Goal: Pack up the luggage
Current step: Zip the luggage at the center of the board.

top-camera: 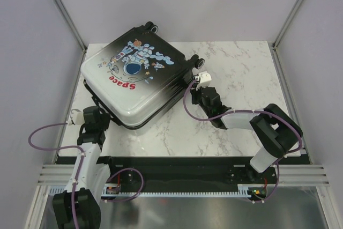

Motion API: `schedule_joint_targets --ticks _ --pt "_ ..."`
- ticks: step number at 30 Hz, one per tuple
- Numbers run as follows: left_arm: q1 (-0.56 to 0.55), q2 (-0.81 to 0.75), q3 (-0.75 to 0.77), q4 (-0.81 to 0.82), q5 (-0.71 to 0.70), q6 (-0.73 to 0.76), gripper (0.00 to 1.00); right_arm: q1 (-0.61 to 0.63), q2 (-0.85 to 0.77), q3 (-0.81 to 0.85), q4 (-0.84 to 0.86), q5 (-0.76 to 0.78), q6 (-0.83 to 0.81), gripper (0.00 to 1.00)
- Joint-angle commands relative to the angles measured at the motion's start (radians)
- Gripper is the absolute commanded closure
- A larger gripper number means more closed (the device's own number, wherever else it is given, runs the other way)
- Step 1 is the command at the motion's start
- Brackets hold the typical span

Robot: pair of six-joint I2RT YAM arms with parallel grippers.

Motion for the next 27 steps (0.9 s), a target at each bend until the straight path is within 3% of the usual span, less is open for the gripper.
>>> schedule_joint_targets --ticks 1,3,13,27 --pt "0.015 0.028 -0.013 -0.04 0.015 0.026 0.89 -0.049 -0.009 0.055 -0.038 0.156 -0.011 1.0" --pt "0.052 0.026 -0.019 -0.057 0.021 0.003 0.98 -0.078 -0.003 0.059 -0.043 0.157 0.001 1.0" --pt "0.256 -0.005 -0.04 -0.06 0.091 0.053 0.98 -0.23 0.014 0.085 -0.026 0.086 0.004 1.0" --pt "0.357 0.063 -0.011 -0.02 0.13 0.156 0.98 -0.319 0.15 0.25 -0.011 -0.031 0.001 1.0"
